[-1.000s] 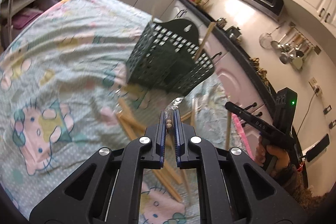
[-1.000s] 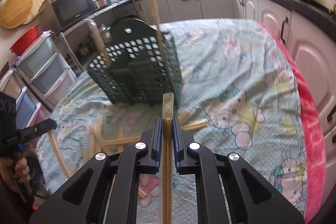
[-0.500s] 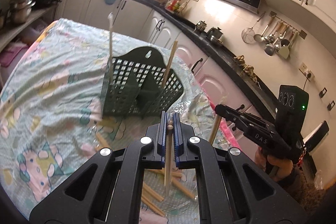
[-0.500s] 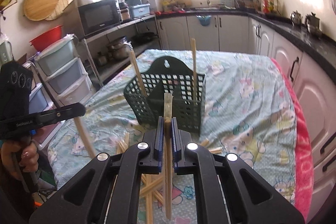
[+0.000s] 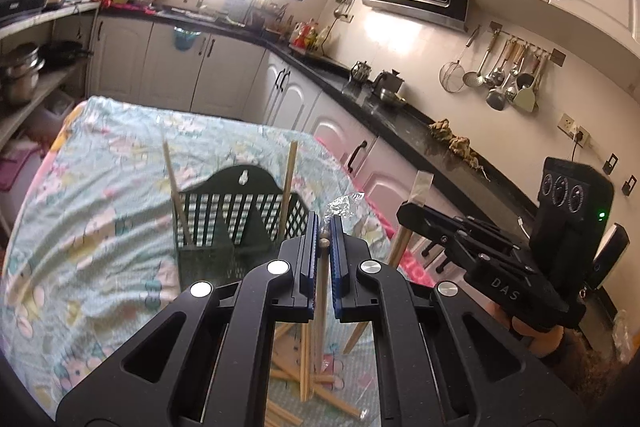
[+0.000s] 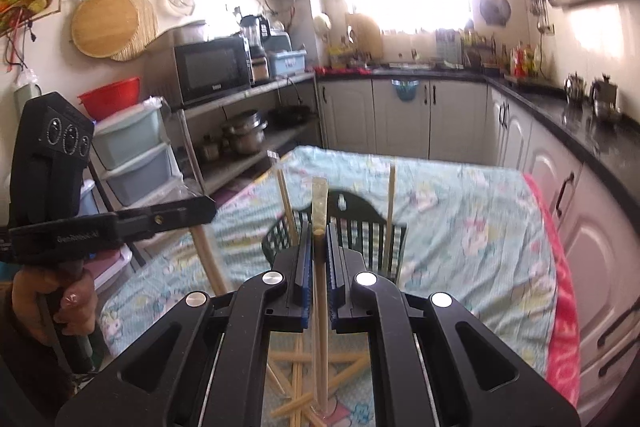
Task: Organize utensils
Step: 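Carry both chopsticks over the green caddy and lower them into its slots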
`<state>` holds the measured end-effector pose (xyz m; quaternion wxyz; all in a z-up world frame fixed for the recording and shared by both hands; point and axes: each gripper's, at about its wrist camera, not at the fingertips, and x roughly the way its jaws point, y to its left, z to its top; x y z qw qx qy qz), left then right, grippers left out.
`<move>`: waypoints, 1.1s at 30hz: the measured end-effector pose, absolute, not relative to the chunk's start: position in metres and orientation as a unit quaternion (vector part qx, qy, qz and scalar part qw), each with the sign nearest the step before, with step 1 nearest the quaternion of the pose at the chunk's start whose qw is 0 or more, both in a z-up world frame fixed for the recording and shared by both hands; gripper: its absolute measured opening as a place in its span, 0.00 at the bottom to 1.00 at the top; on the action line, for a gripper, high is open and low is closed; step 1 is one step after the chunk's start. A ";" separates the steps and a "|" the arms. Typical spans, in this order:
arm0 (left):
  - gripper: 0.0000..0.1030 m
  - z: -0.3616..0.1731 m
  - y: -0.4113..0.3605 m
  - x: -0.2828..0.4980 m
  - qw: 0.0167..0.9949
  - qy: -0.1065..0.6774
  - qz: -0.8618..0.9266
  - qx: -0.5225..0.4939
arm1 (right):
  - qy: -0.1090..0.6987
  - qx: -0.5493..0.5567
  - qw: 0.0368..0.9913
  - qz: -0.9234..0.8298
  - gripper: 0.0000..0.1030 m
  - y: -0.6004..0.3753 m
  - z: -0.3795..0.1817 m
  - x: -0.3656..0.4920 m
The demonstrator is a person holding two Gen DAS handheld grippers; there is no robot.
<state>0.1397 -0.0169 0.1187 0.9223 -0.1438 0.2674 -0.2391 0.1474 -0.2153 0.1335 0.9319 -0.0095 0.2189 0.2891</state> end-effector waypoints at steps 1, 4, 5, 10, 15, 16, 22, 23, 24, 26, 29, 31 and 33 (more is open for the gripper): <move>0.03 0.123 -0.018 0.142 0.923 0.264 -0.240 -0.142 | 0.212 -0.011 0.934 0.289 0.06 -0.214 0.139 0.148; 0.03 0.132 -0.019 0.149 0.927 0.256 -0.240 -0.136 | 0.187 -0.015 0.939 0.287 0.06 -0.211 0.154 0.152; 0.03 0.136 -0.019 0.151 0.928 0.252 -0.240 -0.134 | 0.179 -0.016 0.941 0.286 0.06 -0.211 0.159 0.153; 0.03 0.150 -0.018 0.159 0.933 0.237 -0.236 -0.129 | 0.149 -0.015 0.947 0.284 0.06 -0.212 0.178 0.164; 0.03 0.174 -0.014 0.170 0.942 0.212 -0.228 -0.127 | 0.125 -0.010 0.952 0.281 0.06 -0.211 0.194 0.178; 0.03 0.178 -0.014 0.172 0.943 0.207 -0.227 -0.126 | 0.121 -0.010 0.952 0.280 0.06 -0.211 0.196 0.180; 0.03 0.197 -0.014 0.187 0.956 0.180 -0.205 -0.112 | 0.096 -0.007 0.958 0.271 0.06 -0.210 0.207 0.198; 0.03 0.197 -0.015 0.191 0.957 0.178 -0.200 -0.110 | 0.093 -0.009 0.959 0.269 0.06 -0.209 0.208 0.199; 0.03 0.197 -0.014 0.195 0.959 0.177 -0.195 -0.107 | 0.088 -0.010 0.960 0.266 0.06 -0.208 0.208 0.202; 0.03 0.195 -0.014 0.204 0.961 0.178 -0.184 -0.104 | 0.083 -0.012 0.961 0.263 0.06 -0.207 0.207 0.206; 0.03 0.191 -0.012 0.217 0.963 0.180 -0.172 -0.105 | 0.082 -0.009 0.963 0.258 0.06 -0.206 0.204 0.214; 0.03 0.185 -0.012 0.224 0.964 0.180 -0.163 -0.104 | 0.082 -0.012 0.964 0.252 0.06 -0.204 0.199 0.219; 0.03 0.181 -0.013 0.230 0.965 0.183 -0.157 -0.102 | 0.084 -0.016 0.965 0.246 0.06 -0.202 0.193 0.225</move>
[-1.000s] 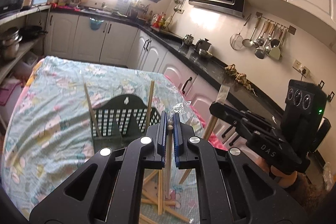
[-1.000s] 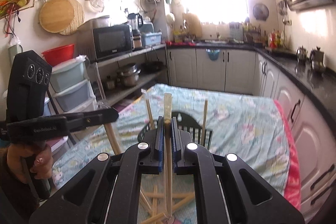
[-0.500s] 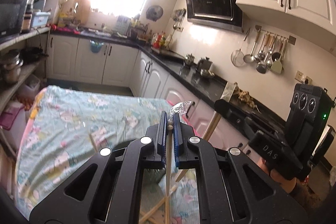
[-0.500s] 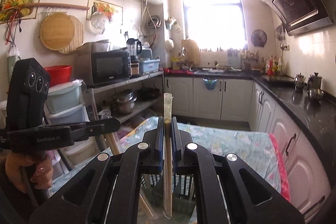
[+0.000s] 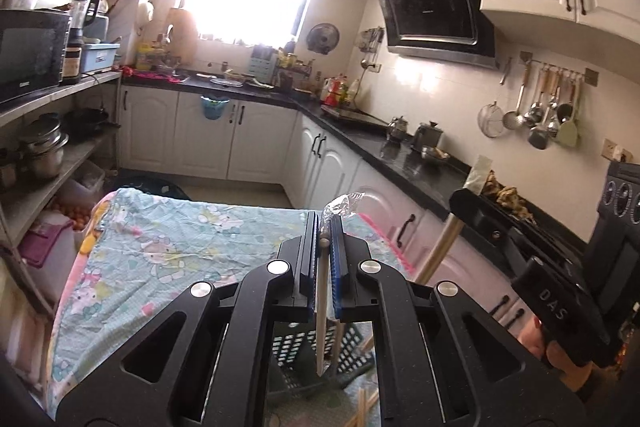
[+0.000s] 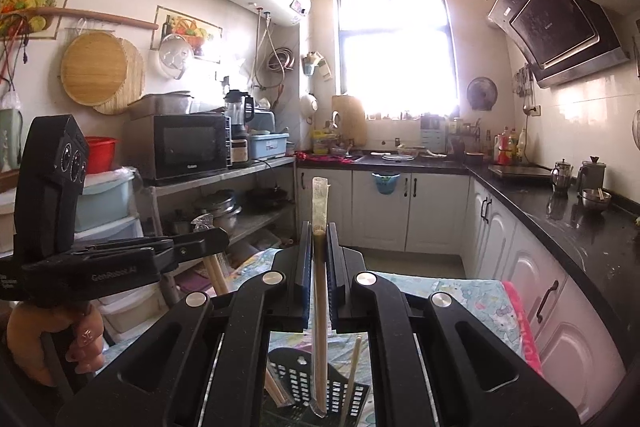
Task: Organize utensils
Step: 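Carry both chopsticks over the green caddy and lower them into its slots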
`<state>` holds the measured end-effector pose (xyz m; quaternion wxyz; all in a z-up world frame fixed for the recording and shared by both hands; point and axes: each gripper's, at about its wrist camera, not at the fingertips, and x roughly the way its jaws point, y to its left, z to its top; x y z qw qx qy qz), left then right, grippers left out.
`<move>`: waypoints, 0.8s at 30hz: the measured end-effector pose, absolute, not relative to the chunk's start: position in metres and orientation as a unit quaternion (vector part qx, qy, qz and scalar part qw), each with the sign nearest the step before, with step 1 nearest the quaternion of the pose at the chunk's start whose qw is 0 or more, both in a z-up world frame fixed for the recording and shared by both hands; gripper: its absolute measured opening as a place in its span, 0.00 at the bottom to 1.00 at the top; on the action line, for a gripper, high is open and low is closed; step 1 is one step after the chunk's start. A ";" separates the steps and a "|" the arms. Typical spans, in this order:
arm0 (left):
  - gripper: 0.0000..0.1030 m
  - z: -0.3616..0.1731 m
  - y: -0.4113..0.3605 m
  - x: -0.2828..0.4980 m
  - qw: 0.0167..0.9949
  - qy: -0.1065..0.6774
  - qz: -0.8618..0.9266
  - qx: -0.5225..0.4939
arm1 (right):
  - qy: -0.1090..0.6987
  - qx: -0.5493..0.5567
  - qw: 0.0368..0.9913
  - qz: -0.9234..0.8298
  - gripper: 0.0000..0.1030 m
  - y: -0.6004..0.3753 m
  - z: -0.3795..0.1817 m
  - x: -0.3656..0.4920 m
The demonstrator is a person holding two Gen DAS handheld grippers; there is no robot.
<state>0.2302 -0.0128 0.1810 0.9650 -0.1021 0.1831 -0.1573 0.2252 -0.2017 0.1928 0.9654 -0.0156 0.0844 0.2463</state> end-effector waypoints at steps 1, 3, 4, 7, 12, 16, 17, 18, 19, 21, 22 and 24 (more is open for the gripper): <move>0.03 0.177 -0.013 0.234 0.965 0.186 -0.153 -0.101 | 0.086 -0.016 0.966 0.244 0.06 -0.201 0.190 0.228; 0.03 0.168 -0.013 0.241 0.965 0.194 -0.147 -0.101 | 0.091 -0.018 0.966 0.241 0.06 -0.200 0.182 0.234; 0.03 0.164 -0.012 0.243 0.964 0.197 -0.145 -0.101 | 0.094 -0.020 0.966 0.238 0.07 -0.199 0.179 0.237; 0.03 0.149 -0.010 0.251 0.962 0.212 -0.140 -0.104 | 0.107 -0.021 0.967 0.229 0.07 -0.198 0.165 0.246; 0.03 0.128 -0.010 0.257 0.960 0.227 -0.132 -0.099 | 0.126 -0.023 0.968 0.218 0.07 -0.193 0.143 0.255; 0.03 0.118 -0.011 0.259 0.958 0.236 -0.129 -0.095 | 0.144 -0.020 0.968 0.204 0.07 -0.190 0.127 0.262; 0.03 0.116 -0.011 0.259 0.958 0.238 -0.128 -0.095 | 0.150 -0.019 0.968 0.198 0.07 -0.190 0.124 0.263; 0.03 0.114 -0.011 0.259 0.958 0.241 -0.127 -0.095 | 0.155 -0.018 0.968 0.194 0.07 -0.190 0.121 0.264; 0.03 0.113 -0.012 0.259 0.957 0.243 -0.127 -0.094 | 0.160 -0.016 0.969 0.189 0.07 -0.190 0.118 0.265; 0.03 0.110 -0.012 0.259 0.956 0.246 -0.126 -0.093 | 0.172 -0.013 0.968 0.182 0.07 -0.190 0.112 0.268; 0.03 0.109 -0.012 0.259 0.956 0.248 -0.125 -0.092 | 0.177 -0.011 0.968 0.179 0.08 -0.191 0.110 0.269; 0.04 0.108 -0.011 0.259 0.956 0.251 -0.123 -0.093 | 0.181 -0.009 0.968 0.175 0.12 -0.192 0.108 0.269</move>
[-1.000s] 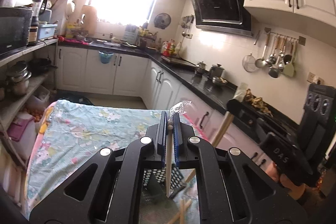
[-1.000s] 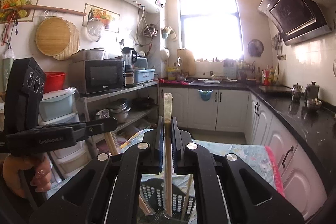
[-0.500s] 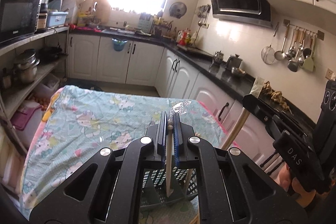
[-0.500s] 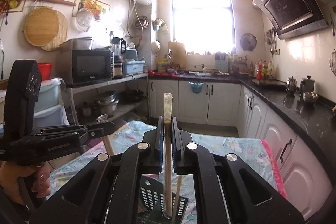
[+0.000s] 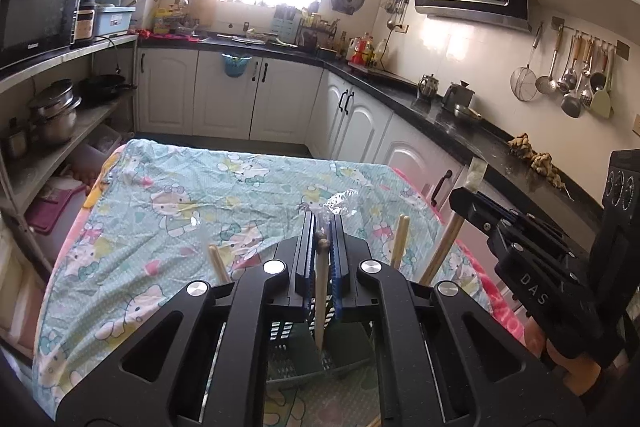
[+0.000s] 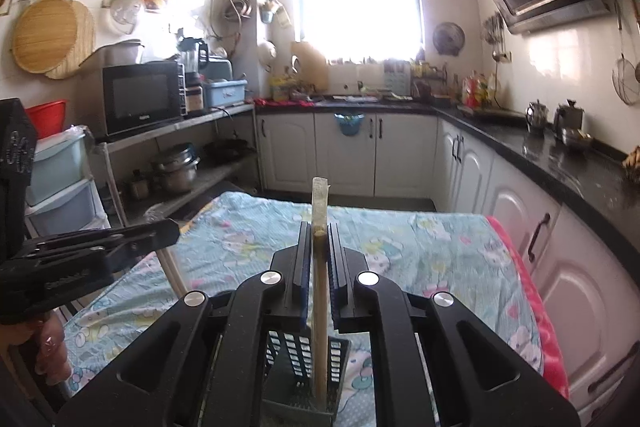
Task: Organize utensils
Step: 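Carry both chopsticks over the green caddy and lower them into its slots, then open both tools to release the chopsticks into the caddy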
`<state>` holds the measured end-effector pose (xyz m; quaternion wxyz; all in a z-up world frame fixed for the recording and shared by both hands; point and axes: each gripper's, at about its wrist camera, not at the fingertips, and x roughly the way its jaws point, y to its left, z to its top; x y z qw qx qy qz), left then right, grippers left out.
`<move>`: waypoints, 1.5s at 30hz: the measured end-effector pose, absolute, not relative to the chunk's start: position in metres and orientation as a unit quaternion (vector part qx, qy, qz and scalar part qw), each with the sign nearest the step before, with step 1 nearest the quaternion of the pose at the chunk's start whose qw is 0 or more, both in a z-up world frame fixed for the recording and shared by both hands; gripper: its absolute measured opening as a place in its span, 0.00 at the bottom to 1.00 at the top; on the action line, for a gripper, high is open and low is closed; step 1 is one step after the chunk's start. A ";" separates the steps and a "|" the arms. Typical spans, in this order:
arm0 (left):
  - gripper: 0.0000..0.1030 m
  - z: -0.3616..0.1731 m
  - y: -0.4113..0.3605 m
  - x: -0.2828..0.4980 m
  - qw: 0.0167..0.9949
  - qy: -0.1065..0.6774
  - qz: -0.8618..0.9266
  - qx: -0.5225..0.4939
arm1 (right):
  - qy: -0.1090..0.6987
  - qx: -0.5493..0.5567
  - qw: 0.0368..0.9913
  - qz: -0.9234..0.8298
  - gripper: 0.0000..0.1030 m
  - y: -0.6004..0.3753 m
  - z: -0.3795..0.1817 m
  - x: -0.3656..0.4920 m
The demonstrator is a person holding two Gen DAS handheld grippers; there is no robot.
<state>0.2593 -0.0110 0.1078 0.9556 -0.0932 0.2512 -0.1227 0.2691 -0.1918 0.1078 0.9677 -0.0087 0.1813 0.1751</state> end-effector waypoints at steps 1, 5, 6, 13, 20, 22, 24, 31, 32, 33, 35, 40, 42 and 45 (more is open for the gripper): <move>0.09 0.107 -0.011 0.259 0.955 0.252 -0.123 -0.095 | 0.182 -0.008 0.968 0.174 0.16 -0.193 0.107 0.269; 0.26 0.107 -0.007 0.255 0.954 0.253 -0.120 -0.103 | 0.184 -0.003 0.968 0.173 0.28 -0.198 0.108 0.266; 0.28 0.107 -0.006 0.253 0.954 0.253 -0.120 -0.105 | 0.185 -0.002 0.967 0.173 0.29 -0.199 0.108 0.265; 0.55 0.114 0.005 0.237 0.955 0.246 -0.111 -0.121 | 0.182 -0.002 0.968 0.175 0.46 -0.207 0.114 0.252; 0.84 0.119 0.013 0.218 0.957 0.239 -0.098 -0.130 | 0.179 -0.013 0.968 0.177 0.56 -0.212 0.120 0.234; 0.88 0.119 0.016 0.213 0.958 0.237 -0.094 -0.131 | 0.178 -0.013 0.968 0.178 0.58 -0.214 0.122 0.228; 0.90 0.120 0.018 0.207 0.960 0.233 -0.088 -0.131 | 0.176 -0.013 0.968 0.179 0.60 -0.216 0.124 0.224; 0.90 0.123 0.023 0.188 0.963 0.224 -0.083 -0.128 | 0.170 -0.019 0.969 0.181 0.66 -0.223 0.127 0.204; 0.90 0.123 0.023 0.186 0.963 0.222 -0.082 -0.127 | 0.169 -0.021 0.969 0.181 0.66 -0.224 0.127 0.201; 0.90 0.123 0.023 0.182 0.964 0.220 -0.081 -0.126 | 0.169 -0.023 0.969 0.181 0.66 -0.223 0.127 0.199; 0.90 0.123 0.023 0.178 0.965 0.217 -0.081 -0.125 | 0.167 -0.029 0.969 0.180 0.66 -0.223 0.127 0.194; 0.90 0.120 0.025 0.166 0.965 0.214 -0.083 -0.129 | 0.167 -0.038 0.968 0.182 0.67 -0.220 0.125 0.183; 0.90 0.118 0.026 0.162 0.964 0.215 -0.084 -0.131 | 0.166 -0.040 0.968 0.183 0.67 -0.219 0.124 0.179; 0.90 0.116 0.028 0.157 0.964 0.216 -0.083 -0.134 | 0.166 -0.043 0.968 0.184 0.68 -0.217 0.123 0.173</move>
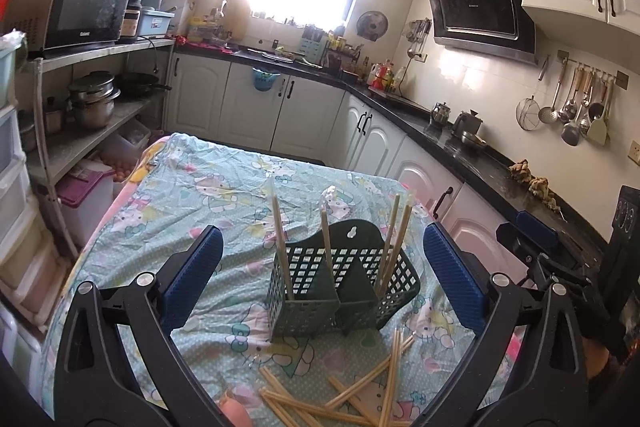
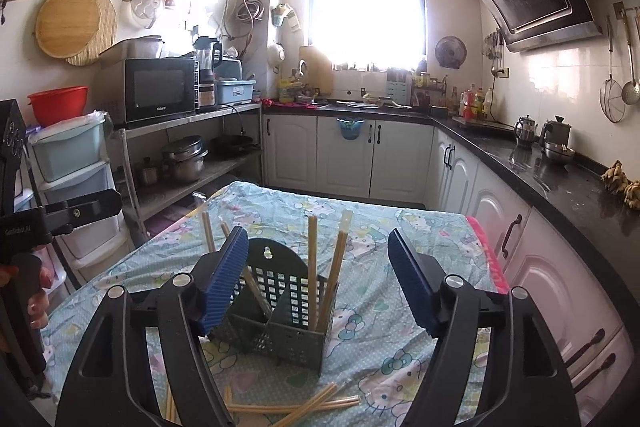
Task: Organize utensils
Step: 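Open both tools to release the chopsticks into the caddy, then move both tools back toward the remaining chopstick pile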
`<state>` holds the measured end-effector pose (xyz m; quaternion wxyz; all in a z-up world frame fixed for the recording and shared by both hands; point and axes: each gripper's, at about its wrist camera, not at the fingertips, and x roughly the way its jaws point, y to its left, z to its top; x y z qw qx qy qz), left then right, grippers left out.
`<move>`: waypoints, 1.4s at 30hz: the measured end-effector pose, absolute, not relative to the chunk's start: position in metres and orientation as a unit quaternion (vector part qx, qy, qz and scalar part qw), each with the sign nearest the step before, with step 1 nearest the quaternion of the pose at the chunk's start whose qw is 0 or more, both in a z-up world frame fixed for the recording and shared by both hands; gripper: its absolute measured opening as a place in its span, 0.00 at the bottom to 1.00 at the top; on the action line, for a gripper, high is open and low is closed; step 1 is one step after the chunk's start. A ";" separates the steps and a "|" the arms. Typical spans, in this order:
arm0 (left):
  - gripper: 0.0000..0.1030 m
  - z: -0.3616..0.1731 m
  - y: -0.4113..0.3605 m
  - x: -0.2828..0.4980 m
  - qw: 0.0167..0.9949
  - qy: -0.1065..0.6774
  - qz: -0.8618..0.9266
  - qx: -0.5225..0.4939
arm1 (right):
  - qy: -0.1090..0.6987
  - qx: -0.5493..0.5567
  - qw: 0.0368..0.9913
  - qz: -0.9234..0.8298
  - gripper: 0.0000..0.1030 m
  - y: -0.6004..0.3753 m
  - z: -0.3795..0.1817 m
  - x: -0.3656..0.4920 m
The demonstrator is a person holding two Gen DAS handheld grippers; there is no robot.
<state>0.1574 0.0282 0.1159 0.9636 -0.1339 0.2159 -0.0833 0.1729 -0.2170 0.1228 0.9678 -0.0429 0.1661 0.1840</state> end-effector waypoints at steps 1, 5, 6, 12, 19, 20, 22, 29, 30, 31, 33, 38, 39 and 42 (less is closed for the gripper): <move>0.90 0.115 0.029 0.155 0.963 0.217 -0.083 -0.136 | 0.166 -0.044 0.968 0.185 0.69 -0.216 0.123 0.171; 0.90 0.112 0.032 0.148 0.962 0.219 -0.080 -0.140 | 0.168 -0.048 0.966 0.189 0.69 -0.214 0.121 0.164; 0.90 0.112 0.033 0.147 0.962 0.219 -0.080 -0.141 | 0.168 -0.050 0.966 0.190 0.69 -0.212 0.122 0.162; 0.90 0.104 0.038 0.139 0.960 0.226 -0.076 -0.146 | 0.171 -0.056 0.964 0.193 0.69 -0.210 0.119 0.156; 0.90 0.091 0.039 0.132 0.957 0.239 -0.073 -0.147 | 0.184 -0.060 0.961 0.196 0.69 -0.208 0.108 0.149; 0.90 0.088 0.040 0.132 0.956 0.242 -0.071 -0.148 | 0.186 -0.060 0.961 0.197 0.69 -0.208 0.106 0.148; 0.90 0.084 0.041 0.130 0.955 0.246 -0.070 -0.150 | 0.190 -0.060 0.960 0.198 0.69 -0.208 0.102 0.146; 0.90 0.068 0.043 0.129 0.950 0.264 -0.065 -0.152 | 0.205 -0.066 0.955 0.203 0.69 -0.206 0.089 0.141; 0.90 0.066 0.043 0.128 0.950 0.266 -0.064 -0.152 | 0.207 -0.066 0.955 0.203 0.69 -0.206 0.087 0.140; 0.90 0.065 0.043 0.127 0.949 0.268 -0.064 -0.152 | 0.209 -0.066 0.954 0.203 0.69 -0.206 0.085 0.140; 0.90 0.061 0.043 0.127 0.948 0.272 -0.064 -0.152 | 0.215 -0.069 0.953 0.203 0.69 -0.205 0.081 0.140; 0.90 0.049 0.044 0.125 0.944 0.286 -0.065 -0.155 | 0.227 -0.073 0.950 0.202 0.69 -0.206 0.072 0.139; 0.90 0.047 0.044 0.124 0.943 0.288 -0.065 -0.155 | 0.229 -0.073 0.949 0.202 0.69 -0.205 0.071 0.139; 0.90 0.040 0.044 0.124 0.939 0.299 -0.066 -0.159 | 0.236 -0.074 0.948 0.202 0.69 -0.205 0.066 0.139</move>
